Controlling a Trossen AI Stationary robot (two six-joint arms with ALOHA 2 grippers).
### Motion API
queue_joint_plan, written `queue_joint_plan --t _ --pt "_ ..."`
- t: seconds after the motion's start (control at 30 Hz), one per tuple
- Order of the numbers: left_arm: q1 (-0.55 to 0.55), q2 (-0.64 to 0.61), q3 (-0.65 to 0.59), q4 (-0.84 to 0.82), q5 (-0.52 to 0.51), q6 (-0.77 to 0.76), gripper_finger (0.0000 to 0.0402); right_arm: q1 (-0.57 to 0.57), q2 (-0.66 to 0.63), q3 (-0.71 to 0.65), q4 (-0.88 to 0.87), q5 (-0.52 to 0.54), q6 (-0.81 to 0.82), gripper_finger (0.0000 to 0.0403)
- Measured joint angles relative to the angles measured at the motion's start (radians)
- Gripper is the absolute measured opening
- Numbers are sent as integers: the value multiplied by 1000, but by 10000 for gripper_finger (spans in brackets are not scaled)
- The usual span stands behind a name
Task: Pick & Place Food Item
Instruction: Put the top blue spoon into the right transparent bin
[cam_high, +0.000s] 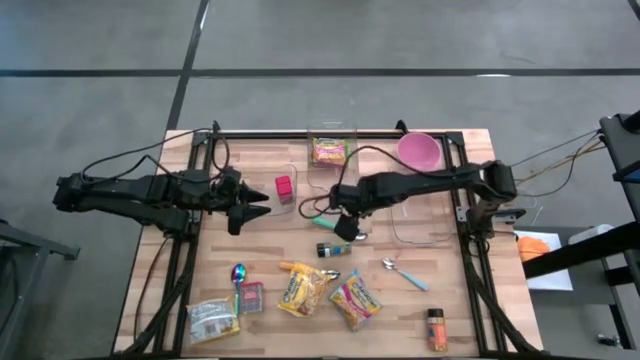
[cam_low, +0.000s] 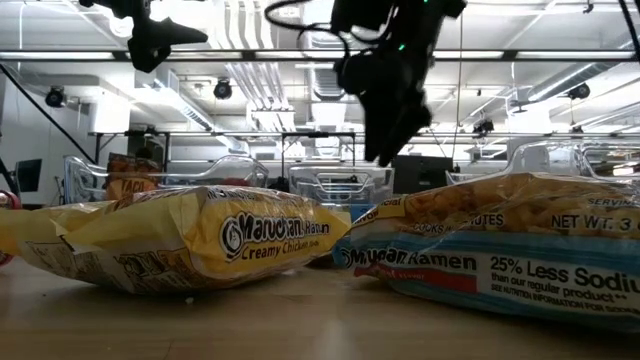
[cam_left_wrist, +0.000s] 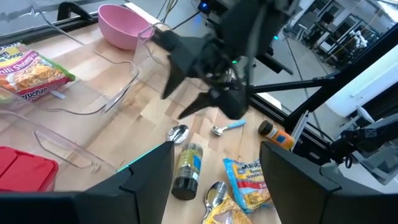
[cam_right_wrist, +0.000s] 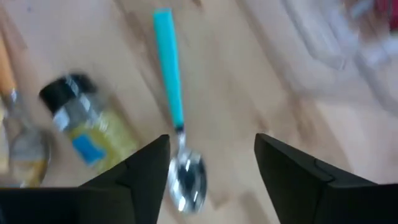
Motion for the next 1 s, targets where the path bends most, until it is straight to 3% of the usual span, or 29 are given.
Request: queue_joint_plan --t 0.2,0.4,0.7,0.9,1.0 --pt "0 0 0 -4 0 2 243 77 -13 -66 -54 10 28 206" --pt "0 0 0 -21 15 8 243 139 -18 -143 -57 107 27 203" --pt "0 15 0 -44 21 -36 243 167 -60 -176 134 116 227 203" --pt "-1 134 72 -77 69 15 243 197 -121 -148 139 234 292 203" --pt "-1 233 146 -154 69 88 242 199 -165 -161 138 234 288 203"
